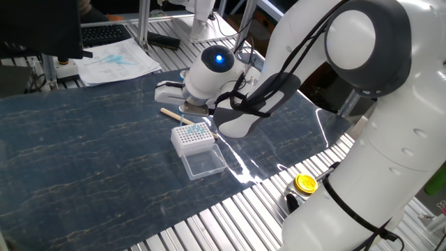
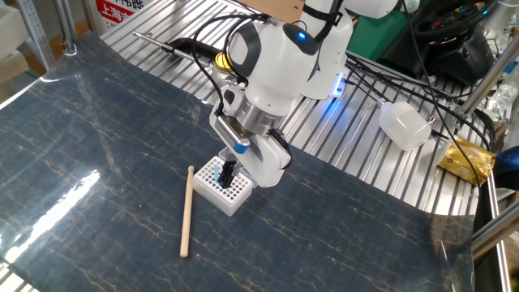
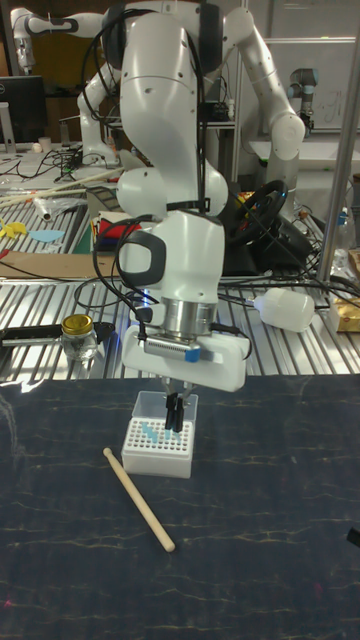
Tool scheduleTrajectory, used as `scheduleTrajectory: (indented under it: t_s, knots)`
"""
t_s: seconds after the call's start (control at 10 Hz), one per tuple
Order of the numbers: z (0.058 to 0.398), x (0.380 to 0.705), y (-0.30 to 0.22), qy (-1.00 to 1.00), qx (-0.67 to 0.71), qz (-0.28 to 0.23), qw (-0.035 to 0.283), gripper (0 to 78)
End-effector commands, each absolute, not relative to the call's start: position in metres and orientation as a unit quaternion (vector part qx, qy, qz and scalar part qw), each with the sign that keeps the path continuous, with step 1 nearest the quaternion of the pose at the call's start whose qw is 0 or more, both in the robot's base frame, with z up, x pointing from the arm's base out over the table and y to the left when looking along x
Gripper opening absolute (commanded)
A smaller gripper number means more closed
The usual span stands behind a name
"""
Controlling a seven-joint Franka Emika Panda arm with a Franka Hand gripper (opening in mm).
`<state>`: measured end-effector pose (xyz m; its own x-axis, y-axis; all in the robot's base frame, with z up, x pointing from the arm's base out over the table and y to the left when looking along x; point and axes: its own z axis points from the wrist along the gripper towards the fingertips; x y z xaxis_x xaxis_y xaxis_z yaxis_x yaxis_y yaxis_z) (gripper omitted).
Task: Insert a medium pipette tip into the holder for medium pipette tips
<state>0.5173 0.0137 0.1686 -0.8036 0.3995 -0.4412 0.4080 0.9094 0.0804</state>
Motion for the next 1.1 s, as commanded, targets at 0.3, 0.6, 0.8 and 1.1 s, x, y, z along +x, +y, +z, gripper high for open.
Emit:
scheduleTrajectory:
  t_s: [0.3, 0.6, 0.8, 1.1]
  knots:
    - [0.165, 0.5175, 0.0149, 0.949, 0.206, -0.019, 0.239, 1.2]
    - [0.1635, 0.517, 0.0154, 0.948, 0.205, -0.022, 0.241, 1.2]
    - [0.1614, 0.516, 0.0162, 0.948, 0.202, -0.027, 0.245, 1.2]
    - [0.1606, 0.515, 0.0167, 0.949, 0.203, -0.026, 0.241, 1.2]
